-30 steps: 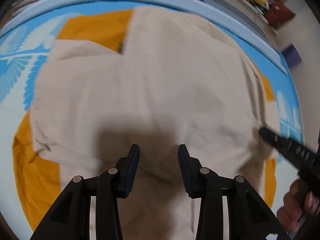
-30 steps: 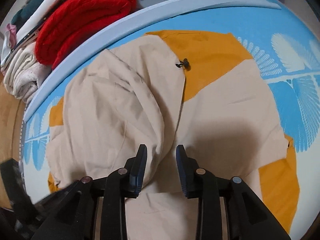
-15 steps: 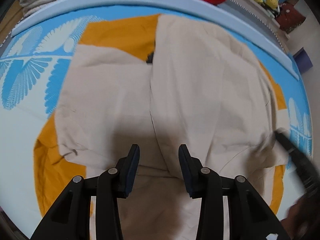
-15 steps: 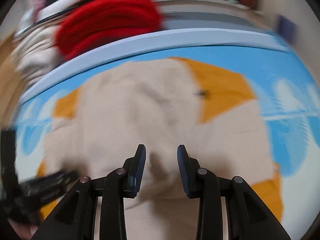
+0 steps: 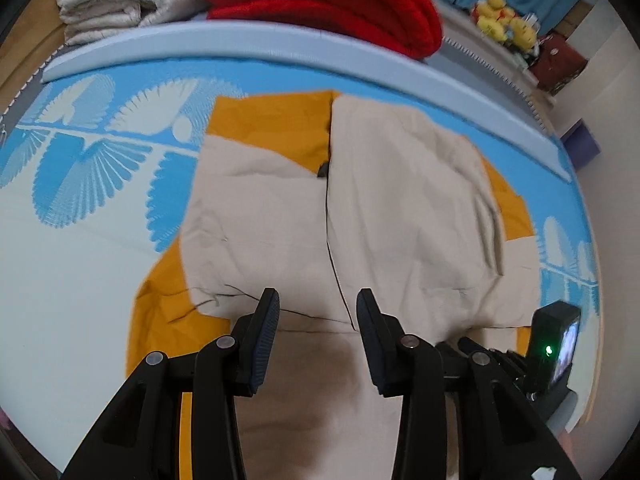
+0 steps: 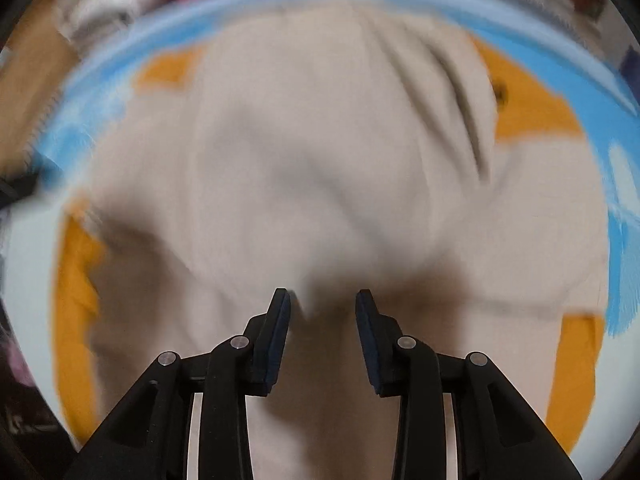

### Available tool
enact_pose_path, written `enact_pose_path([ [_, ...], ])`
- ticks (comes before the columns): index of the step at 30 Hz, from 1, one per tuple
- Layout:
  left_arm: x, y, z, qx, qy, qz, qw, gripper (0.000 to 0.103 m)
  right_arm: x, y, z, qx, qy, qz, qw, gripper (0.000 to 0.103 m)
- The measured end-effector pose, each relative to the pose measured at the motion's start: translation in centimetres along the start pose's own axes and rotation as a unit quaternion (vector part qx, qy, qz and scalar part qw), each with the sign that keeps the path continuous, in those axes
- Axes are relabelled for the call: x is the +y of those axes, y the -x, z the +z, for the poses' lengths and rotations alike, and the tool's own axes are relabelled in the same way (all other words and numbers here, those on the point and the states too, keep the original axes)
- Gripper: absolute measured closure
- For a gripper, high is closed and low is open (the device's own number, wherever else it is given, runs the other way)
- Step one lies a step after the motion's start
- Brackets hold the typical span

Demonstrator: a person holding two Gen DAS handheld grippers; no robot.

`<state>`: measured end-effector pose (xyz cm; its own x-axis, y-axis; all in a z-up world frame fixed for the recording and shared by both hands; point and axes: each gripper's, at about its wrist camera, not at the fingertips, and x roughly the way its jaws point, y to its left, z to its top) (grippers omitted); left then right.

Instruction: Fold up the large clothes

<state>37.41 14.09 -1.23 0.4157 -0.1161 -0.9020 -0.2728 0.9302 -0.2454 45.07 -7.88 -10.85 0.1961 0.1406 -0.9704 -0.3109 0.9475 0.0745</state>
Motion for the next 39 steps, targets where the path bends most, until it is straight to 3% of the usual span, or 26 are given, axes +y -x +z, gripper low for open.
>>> enact_pose_path([
  [2, 0.5, 2.2, -0.4, -0.029, -0.008, -0.007, 0.9995, 0.068, -1.6, 1.6, -0.5, -0.018, -0.048, -0.001, 0.999, 0.068],
  [4, 1.0, 4.7, -1.1, -0.064, -0.023, -0.009, 0.9976, 0.068, -2.2, 6.5, -0.6, -0.086, -0.056, 0.025, 0.994, 0.068],
  [5, 1.2, 6.3, -1.8, -0.086, -0.033, -0.010, 0.9957, 0.069, -2.1, 9.6, -0.9, -0.135, -0.043, 0.024, 0.990, 0.068],
  [8, 2.3, 10.2, -3.9, -0.138, -0.059, -0.013, 0.9887, 0.070, -1.6, 19.8, -3.8, -0.281, -0.003, 0.000, 0.960, 0.068],
  [11, 3.9, 13.8, -7.0, -0.168, -0.072, -0.006, 0.9831, 0.076, -3.1, 25.8, -7.8, -0.336, -0.006, 0.004, 0.942, 0.068],
  [13, 5.1, 15.8, -9.1, -0.170, -0.066, -0.019, 0.9831, 0.087, -2.9, 27.8, -10.5, -0.345, -0.008, 0.007, 0.939, 0.068],
  [15, 6.5, 17.9, -12.4, -0.170, -0.065, -0.027, 0.9830, 0.094, -4.2, 29.9, -15.4, -0.355, 0.001, -0.010, 0.935, 0.068],
  [18, 7.9, 19.3, -17.4, -0.173, -0.085, -0.012, 0.9811, 0.095, -7.7, 31.1, -21.0, -0.356, 0.004, -0.031, 0.934, 0.071],
  [20, 9.2, 19.0, -20.7, -0.159, -0.084, -0.006, 0.9836, 0.095, -10.5, 31.1, -24.9, -0.349, -0.016, -0.034, 0.937, 0.087],
  [24, 12.3, 16.4, -24.9, -0.096, -0.037, 0.009, 0.9946, 0.095, -15.7, 27.4, -31.0, -0.306, -0.091, -0.039, 0.947, 0.087],
  [28, 14.7, 14.7, -25.5, -0.040, 0.028, 0.001, 0.9988, 0.095, -18.7, 21.9, -33.0, -0.224, -0.142, -0.048, 0.963, 0.086],
  [34, 16.1, 11.5, -26.7, -0.009, 0.048, -0.003, 0.9988, 0.095, -20.1, 16.7, -33.2, -0.130, -0.163, -0.041, 0.977, 0.072],
  [39, 18.3, 6.5, -27.4, 0.055, 0.110, 0.003, 0.9924, 0.092, -20.5, 14.1, -33.6, -0.088, -0.157, -0.053, 0.982, 0.070],
])
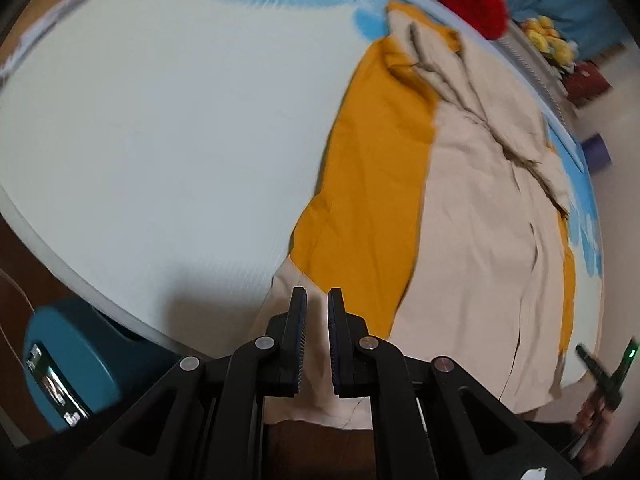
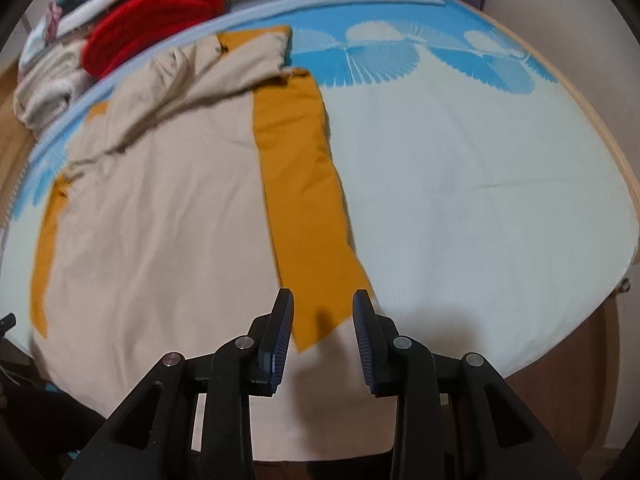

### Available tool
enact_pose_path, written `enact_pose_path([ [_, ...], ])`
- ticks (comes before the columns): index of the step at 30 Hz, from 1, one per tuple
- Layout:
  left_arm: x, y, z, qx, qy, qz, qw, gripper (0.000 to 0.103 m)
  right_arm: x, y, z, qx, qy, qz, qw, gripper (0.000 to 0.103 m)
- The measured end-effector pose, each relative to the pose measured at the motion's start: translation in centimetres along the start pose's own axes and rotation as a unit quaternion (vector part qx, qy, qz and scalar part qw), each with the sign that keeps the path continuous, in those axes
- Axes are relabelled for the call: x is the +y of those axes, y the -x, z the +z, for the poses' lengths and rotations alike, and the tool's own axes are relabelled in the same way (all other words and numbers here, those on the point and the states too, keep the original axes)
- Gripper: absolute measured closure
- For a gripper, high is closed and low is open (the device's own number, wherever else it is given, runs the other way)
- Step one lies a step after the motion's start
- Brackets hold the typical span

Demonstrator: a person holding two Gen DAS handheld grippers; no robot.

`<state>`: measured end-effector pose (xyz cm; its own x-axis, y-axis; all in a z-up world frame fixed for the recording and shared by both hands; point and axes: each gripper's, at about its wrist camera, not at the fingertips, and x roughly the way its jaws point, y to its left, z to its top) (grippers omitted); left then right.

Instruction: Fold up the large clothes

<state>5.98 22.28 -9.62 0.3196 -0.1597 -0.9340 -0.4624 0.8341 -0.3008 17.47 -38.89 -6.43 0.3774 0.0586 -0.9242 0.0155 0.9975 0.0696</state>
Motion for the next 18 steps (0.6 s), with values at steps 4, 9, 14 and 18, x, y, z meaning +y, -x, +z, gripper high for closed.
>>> enact_pose_path([
  [4, 0.6, -1.3, 0.6, 0.012, 0.006, 0.027, 0.9995, 0.086, -1.1, -2.2, -0.1, 0.045, -0.019, -0.019, 0.999, 0.067],
  [9, 1.4, -2.8, 0.9, 0.030, 0.023, 0.036, 0.9987, 0.073, -3.5, -5.1, -0.6, 0.106, -0.081, 0.001, 0.991, 0.061],
  [14, 0.7, -3.9, 0.7, 0.043, 0.002, 0.059, 0.9973, 0.070, -3.3, -5.6, -1.0, 0.111, -0.081, 0.004, 0.990, 0.055],
  [18, -0.1, -3.9, 0.4, 0.040, -0.026, 0.075, 0.9961, 0.092, -2.7, -5.5, -1.2, 0.109, -0.069, -0.006, 0.992, 0.067],
])
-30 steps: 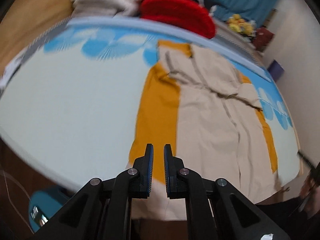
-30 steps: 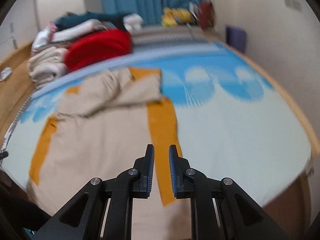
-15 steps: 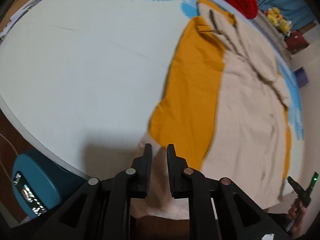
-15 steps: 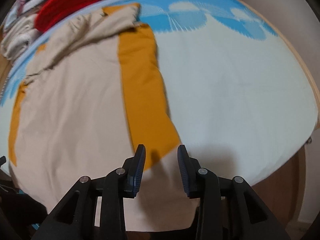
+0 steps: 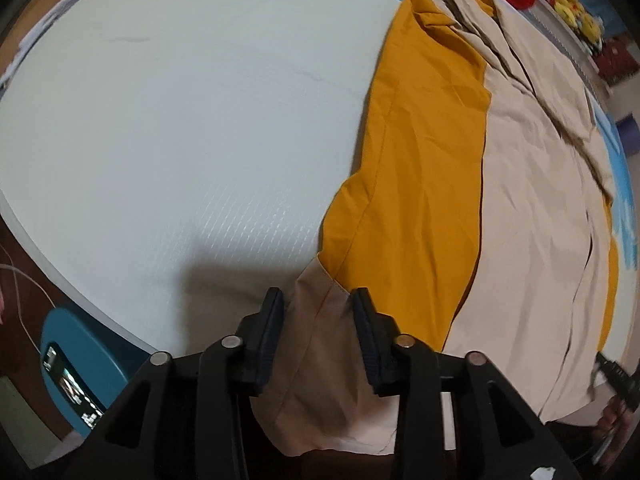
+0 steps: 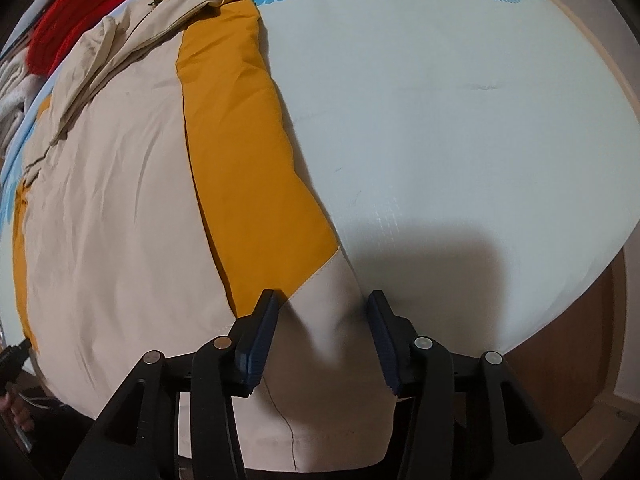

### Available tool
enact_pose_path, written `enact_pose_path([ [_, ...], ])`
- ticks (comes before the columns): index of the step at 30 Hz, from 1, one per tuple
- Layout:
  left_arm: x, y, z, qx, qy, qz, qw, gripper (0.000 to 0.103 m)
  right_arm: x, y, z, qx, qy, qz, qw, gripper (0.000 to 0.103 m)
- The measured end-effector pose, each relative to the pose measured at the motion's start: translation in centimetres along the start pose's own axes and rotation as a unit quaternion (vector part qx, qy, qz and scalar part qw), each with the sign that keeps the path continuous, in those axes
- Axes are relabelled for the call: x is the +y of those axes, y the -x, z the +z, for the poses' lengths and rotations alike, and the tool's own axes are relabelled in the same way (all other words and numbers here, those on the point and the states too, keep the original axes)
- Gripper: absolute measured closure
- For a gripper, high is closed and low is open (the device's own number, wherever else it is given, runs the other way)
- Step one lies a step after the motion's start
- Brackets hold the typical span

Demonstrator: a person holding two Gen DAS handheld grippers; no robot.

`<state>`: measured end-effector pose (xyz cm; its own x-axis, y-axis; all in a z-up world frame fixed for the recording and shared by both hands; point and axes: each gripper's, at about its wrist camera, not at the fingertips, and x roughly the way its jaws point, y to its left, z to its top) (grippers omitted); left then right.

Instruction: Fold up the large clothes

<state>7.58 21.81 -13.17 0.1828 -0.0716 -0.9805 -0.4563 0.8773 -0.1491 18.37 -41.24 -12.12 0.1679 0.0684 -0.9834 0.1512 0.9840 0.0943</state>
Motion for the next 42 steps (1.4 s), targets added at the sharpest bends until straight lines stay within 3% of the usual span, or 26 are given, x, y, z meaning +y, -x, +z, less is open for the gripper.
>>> enact_pose_path([
  [1, -0.2, 0.1, -0.1, -0.001, -0.011, 0.003, 0.9999, 0.095, 0.2, 0.1, -0.1, -0.002, 0.002, 0.004, 1.000, 0.092],
  [3, -0.2, 0.9, -0.4, -0.014, -0.014, -0.003, 0.9998, 0.097, 0.4, 0.9, -0.2, -0.012, 0.001, 0.018, 1.000, 0.098],
  [7, 0.7, 3.9, -1.0, -0.045, 0.011, -0.055, 0.9974, 0.097, 0.6, 4.6, -0.7, -0.068, -0.006, 0.051, 0.996, 0.099],
  [11, 1.3, 3.6, -1.3, -0.019, 0.024, -0.083, 0.9961, 0.094, 0.4, 5.1, -1.1, -0.068, -0.019, 0.057, 0.996, 0.098],
  [14, 1.2, 1.8, -1.4, 0.017, 0.031, -0.073, 0.9967, 0.091, -0.1, 2.7, -1.0, -0.017, -0.027, 0.041, 0.999, 0.093],
  [18, 1.1, 0.5, -1.3, 0.031, 0.036, -0.051, 0.9976, 0.082, -0.5, 1.2, -1.3, 0.013, -0.025, 0.018, 0.999, 0.083],
  [23, 1.0, 0.3, -1.5, 0.031, 0.027, -0.043, 0.9982, 0.083, 0.0, 1.0, -1.6, 0.015, -0.007, 0.008, 1.000, 0.079],
  [27, -0.1, 0.5, -1.7, 0.027, 0.005, -0.032, 0.9991, 0.093, 0.2, 1.3, -2.2, 0.013, 0.006, 0.000, 1.000, 0.079],
  [32, -1.5, 2.0, -1.8, 0.003, -0.028, -0.020, 0.9994, 0.100, 2.1, 1.5, -1.3, 0.003, 0.011, 0.011, 1.000, 0.099],
  [35, -2.4, 4.4, -1.9, -0.020, -0.058, -0.029, 0.9977, 0.101, 2.3, 3.5, -1.4, -0.025, 0.007, 0.032, 0.999, 0.100],
  [42, -4.0, 12.5, -2.2, -0.081, -0.117, -0.091, 0.9856, 0.101, 3.0, 12.3, -1.8, -0.112, 0.028, 0.113, 0.987, 0.100],
])
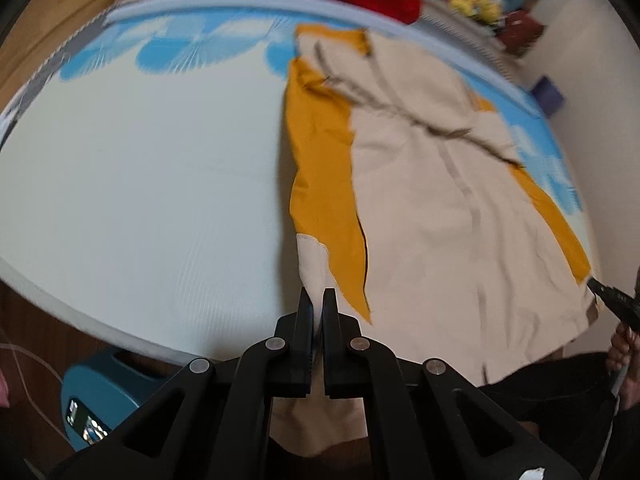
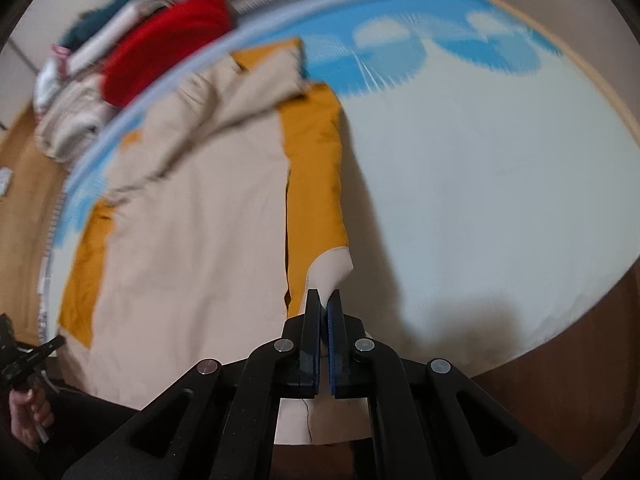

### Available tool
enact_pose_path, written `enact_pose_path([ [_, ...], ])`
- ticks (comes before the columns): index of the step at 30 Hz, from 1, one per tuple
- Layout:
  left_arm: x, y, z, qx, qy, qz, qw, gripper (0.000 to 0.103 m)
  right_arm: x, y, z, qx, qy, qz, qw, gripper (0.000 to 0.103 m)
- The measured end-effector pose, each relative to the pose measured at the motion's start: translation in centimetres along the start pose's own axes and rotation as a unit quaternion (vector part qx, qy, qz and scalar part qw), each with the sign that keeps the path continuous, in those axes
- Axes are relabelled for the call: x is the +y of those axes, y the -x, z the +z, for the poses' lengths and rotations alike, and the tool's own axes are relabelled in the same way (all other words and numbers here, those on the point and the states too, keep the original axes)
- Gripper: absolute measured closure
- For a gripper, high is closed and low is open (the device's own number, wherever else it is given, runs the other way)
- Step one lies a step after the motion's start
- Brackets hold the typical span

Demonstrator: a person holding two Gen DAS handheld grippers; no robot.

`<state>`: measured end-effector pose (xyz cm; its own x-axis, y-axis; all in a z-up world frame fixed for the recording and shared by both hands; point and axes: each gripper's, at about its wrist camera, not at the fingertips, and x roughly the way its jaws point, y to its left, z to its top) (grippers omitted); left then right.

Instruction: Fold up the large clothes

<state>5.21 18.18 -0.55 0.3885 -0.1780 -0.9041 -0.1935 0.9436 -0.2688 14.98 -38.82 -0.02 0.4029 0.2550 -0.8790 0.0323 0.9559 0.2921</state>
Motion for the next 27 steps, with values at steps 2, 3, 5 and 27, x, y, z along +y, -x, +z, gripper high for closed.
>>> enact_pose_path([
  [2, -0.1, 2.0, 0.0, -0.010, -0.008, -0.017, 0.9998, 0.101, 0.4, 2.6, 0.2, -0.022, 0.008, 0.018, 1.000, 0.101],
  [3, -0.2, 3.0, 0.0, -0.014, -0.011, -0.025, 0.9995, 0.102, 0.4, 3.6, 0.2, -0.030, 0.009, 0.023, 0.999, 0.101],
  [5, -0.3, 4.7, 0.1, -0.021, -0.020, -0.041, 0.9987, 0.102, 0.4, 5.5, 0.4, -0.048, 0.008, 0.037, 0.998, 0.101],
  [27, 0.4, 11.2, -0.6, -0.031, -0.038, -0.107, 0.9931, 0.102, -1.1, 18.6, -4.9, -0.146, 0.021, 0.054, 0.988, 0.101],
])
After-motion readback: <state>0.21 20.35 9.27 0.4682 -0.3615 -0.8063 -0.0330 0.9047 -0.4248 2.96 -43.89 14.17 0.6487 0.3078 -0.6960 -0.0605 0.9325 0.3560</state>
